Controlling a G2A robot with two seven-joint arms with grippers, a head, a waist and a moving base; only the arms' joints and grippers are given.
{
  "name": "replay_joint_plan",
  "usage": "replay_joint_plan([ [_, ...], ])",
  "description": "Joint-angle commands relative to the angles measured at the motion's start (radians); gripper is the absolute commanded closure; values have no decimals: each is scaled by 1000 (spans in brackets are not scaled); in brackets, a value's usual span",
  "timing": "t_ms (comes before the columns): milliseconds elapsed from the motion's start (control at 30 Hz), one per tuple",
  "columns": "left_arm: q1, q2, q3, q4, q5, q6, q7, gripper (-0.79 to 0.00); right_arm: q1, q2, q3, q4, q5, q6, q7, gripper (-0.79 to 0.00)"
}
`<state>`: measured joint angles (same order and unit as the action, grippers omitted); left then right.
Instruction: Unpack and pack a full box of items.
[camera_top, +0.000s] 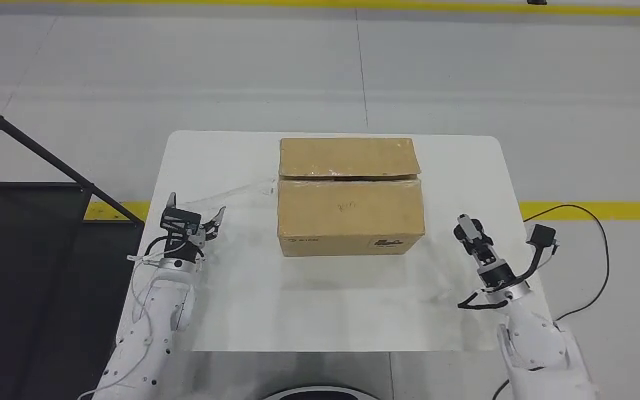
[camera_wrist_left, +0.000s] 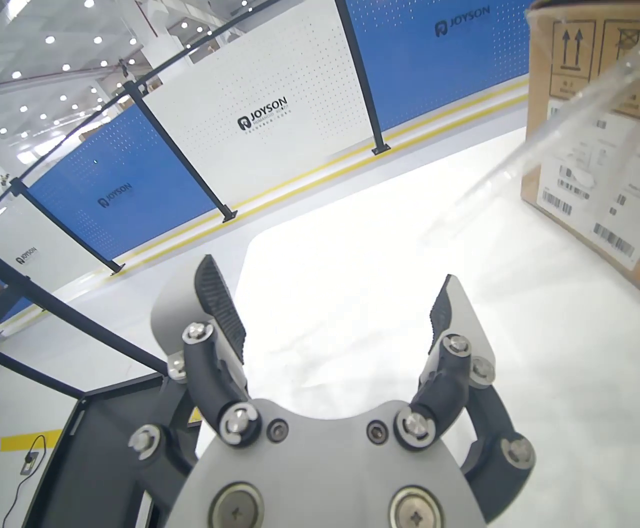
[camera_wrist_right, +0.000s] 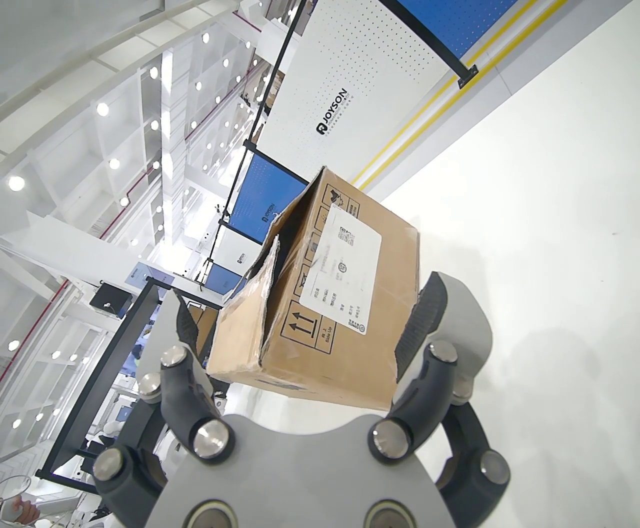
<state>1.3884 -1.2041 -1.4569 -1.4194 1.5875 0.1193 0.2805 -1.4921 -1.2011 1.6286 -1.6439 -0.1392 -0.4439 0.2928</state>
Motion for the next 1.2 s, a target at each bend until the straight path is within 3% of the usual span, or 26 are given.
replay_joint_plan([
  [0,4,-1,9,5,4,-11,2,-785,1,0,-1,4,2,0,1,-785],
  [233,-30,-1,25,18,27,-90,-27,-785,1,1,-1,7,4,3,-3,-785],
  [500,-160,0,42,91,73,-178,-85,-785,-14,3,12,-8,3,8,-11,-785],
  [733,-247,-10,62,175,85,-108,-76,-785,-41,5,32,-23,8,8,-27,-785],
  [1000,-236,-12,6,160,37,9,-50,-785,-54,6,41,-34,9,14,-32,-785],
  [1167,-212,-10,-28,137,19,27,-51,-785,-34,6,29,-34,3,23,-20,-785],
])
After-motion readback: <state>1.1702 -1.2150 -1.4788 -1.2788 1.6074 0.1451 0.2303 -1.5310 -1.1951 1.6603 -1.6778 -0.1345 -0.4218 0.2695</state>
